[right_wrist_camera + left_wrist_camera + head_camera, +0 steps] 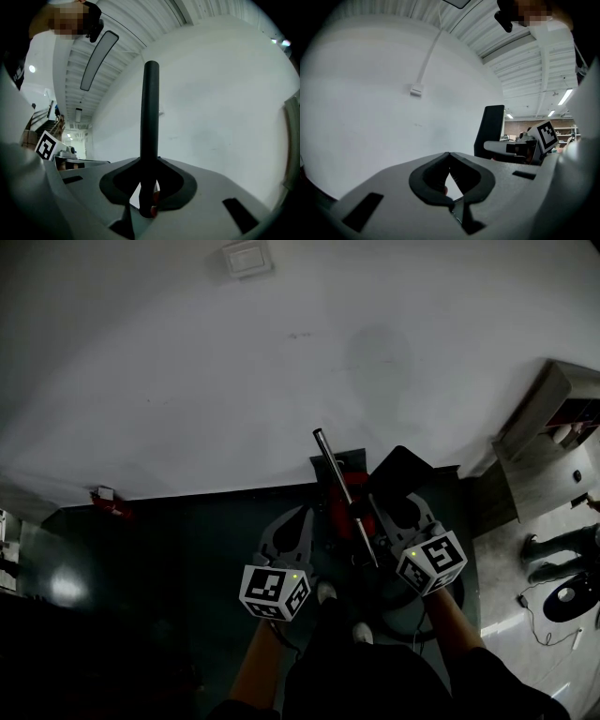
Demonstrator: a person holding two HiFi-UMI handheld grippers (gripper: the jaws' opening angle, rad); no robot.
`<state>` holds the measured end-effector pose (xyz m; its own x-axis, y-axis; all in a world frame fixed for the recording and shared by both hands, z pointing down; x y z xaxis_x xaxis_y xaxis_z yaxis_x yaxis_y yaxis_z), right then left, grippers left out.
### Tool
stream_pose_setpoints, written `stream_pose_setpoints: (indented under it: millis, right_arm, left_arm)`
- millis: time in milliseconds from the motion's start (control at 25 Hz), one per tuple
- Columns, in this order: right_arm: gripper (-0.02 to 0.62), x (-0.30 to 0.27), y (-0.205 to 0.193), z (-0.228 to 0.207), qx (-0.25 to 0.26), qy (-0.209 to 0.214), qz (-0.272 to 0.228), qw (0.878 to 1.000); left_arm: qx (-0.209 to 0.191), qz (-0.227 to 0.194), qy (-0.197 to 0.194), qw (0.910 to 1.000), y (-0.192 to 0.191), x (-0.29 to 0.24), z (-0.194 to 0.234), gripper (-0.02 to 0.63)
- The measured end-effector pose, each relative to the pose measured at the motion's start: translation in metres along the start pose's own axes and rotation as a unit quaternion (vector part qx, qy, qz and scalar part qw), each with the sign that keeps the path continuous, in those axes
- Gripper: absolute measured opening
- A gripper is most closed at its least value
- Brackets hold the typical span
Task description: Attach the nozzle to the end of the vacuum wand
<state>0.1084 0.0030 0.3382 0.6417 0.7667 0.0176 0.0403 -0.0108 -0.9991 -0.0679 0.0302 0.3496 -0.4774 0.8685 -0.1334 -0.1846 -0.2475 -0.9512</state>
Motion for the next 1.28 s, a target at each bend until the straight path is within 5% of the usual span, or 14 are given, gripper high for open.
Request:
stream_pose_setpoints:
  millis: [760, 1280]
  right_arm:
    - [0.092, -0.110, -0.009, -0.024, -0.016, -0.068, 0.012, 0.997]
    - [0.092, -0.159, -0.020, -0.069, -0.010, -0.062, 0.012, 0.998]
  left_arm:
    - [0.040, 0.048, -0.067, 0.9958, 0.003, -0.087, 0.098, 0.003]
    - [0.062, 0.063, -0.050, 0.9948, -0.024, -0.151, 0.137, 0.003]
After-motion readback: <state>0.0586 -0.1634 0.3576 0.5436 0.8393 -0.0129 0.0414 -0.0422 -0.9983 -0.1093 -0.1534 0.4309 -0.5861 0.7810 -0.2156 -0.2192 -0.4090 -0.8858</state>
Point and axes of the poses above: the fingertips, and each gripper's own axes: x backward along the fingers, z to its left, y out of its top, the point moved 5 cm from there along x, backward along the fingers, and after that the axes turned 9 degrees about x, right-handed, at the moved point
